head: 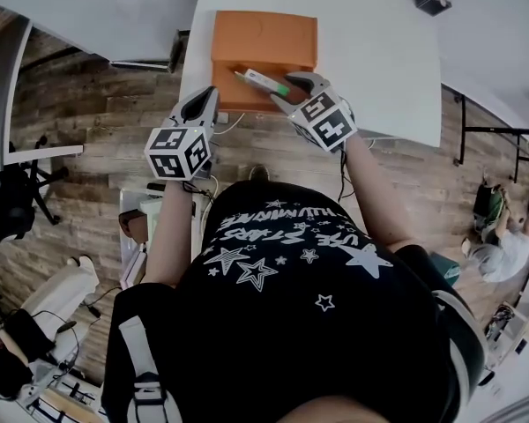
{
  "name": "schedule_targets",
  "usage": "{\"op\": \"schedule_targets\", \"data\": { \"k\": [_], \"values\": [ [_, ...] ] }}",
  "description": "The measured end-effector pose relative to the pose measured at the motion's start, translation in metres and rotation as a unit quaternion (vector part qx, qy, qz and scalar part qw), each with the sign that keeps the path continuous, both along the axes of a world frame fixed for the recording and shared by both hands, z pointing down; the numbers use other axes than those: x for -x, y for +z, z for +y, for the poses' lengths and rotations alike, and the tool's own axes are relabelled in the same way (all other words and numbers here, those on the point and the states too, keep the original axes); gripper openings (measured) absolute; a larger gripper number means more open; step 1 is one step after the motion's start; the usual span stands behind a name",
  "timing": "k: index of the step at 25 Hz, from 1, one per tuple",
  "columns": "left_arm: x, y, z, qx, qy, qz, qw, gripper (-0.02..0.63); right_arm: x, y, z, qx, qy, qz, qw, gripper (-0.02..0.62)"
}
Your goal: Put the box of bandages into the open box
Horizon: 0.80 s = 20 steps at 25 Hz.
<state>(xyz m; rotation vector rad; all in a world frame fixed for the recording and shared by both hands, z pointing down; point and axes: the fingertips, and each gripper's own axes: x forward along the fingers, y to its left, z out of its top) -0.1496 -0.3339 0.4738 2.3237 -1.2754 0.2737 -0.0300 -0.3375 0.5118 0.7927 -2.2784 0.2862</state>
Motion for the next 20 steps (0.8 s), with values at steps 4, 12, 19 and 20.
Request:
{"op": "schedule_targets", "data": {
  "k": [4,12,19,20],
  "values": [
    [-0.008,-0.004,0.013,-0.006,0.001,-0.003,1.0000,0.020,-0.011,-0.012,0.004,-0.018,0.017,-0.024,0.999,0.169],
    [-0.022,-0.012,0.027,-0.014,0.000,-0.011,0.9998,0.020,-0.037,-0.033,0.007,-0.045,0.060,-0.065,0.995,0.164],
    [-0.030,-0.023,0.043,-0.026,-0.006,-0.013,0.9996,0.020,-0.058,-0.048,0.024,-0.062,0.090,-0.094,0.990,0.090],
    [-0.031,-0.023,0.046,-0.028,-0.006,-0.013,0.9995,0.020,-0.061,-0.048,0.027,-0.063,0.095,-0.096,0.989,0.081]
  ]
}}
